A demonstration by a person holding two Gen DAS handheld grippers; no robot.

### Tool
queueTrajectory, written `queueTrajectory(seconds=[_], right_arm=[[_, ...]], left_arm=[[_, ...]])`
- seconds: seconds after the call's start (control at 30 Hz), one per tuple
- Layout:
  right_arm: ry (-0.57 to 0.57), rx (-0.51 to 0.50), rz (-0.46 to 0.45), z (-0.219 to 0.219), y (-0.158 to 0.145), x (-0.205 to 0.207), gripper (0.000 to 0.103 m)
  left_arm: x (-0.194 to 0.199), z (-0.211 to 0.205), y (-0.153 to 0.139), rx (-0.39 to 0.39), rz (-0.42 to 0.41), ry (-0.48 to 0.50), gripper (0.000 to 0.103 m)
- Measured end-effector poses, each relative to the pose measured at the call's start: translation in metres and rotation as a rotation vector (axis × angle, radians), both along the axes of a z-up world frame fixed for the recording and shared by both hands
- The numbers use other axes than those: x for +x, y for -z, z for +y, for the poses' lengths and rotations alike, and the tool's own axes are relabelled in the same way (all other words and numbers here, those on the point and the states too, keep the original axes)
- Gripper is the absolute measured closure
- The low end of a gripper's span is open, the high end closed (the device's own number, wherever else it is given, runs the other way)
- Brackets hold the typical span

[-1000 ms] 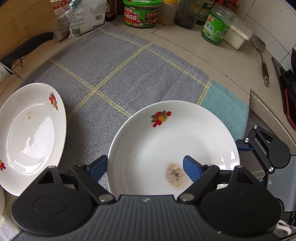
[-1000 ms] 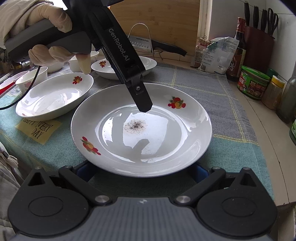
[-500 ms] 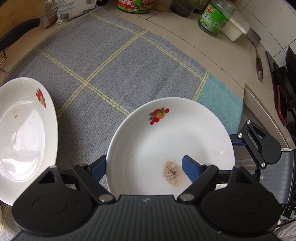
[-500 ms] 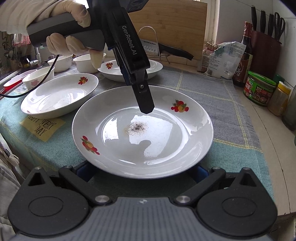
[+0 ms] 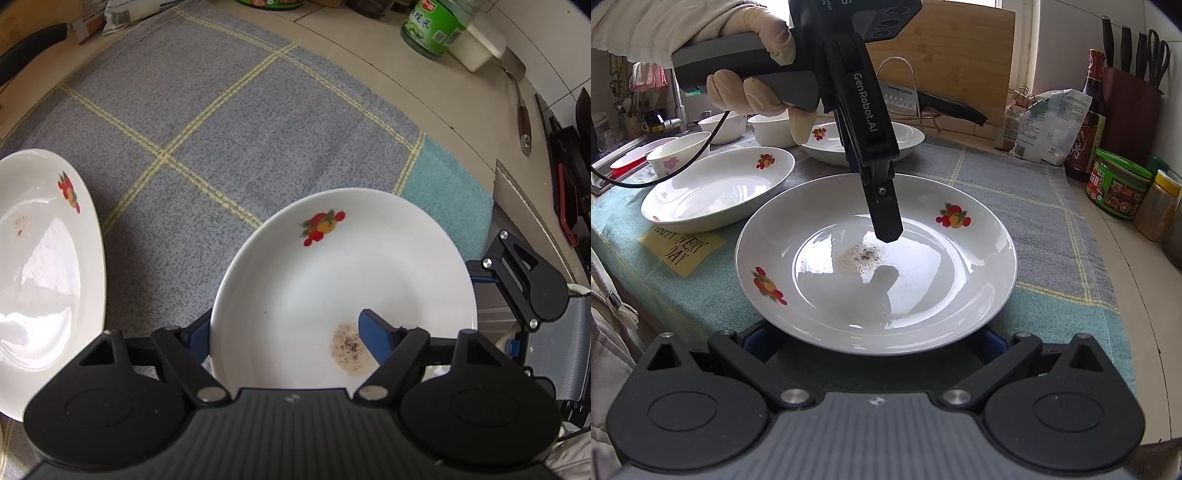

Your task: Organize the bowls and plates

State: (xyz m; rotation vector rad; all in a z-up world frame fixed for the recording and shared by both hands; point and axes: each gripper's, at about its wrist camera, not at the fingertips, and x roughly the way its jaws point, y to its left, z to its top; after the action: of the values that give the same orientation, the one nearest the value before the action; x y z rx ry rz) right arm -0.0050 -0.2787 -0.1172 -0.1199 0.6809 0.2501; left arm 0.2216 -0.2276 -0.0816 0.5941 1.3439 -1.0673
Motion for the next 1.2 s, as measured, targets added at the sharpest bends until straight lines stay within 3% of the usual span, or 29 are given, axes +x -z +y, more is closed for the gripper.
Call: queueTrajectory(seconds=[1.2], right_arm=[[0.010, -0.037, 0.066, -0.009, -0.020, 0.020, 0.000]], left_arm=[[0.005, 0.001, -0.023, -0.070, -0.028, -0.009, 0.025]])
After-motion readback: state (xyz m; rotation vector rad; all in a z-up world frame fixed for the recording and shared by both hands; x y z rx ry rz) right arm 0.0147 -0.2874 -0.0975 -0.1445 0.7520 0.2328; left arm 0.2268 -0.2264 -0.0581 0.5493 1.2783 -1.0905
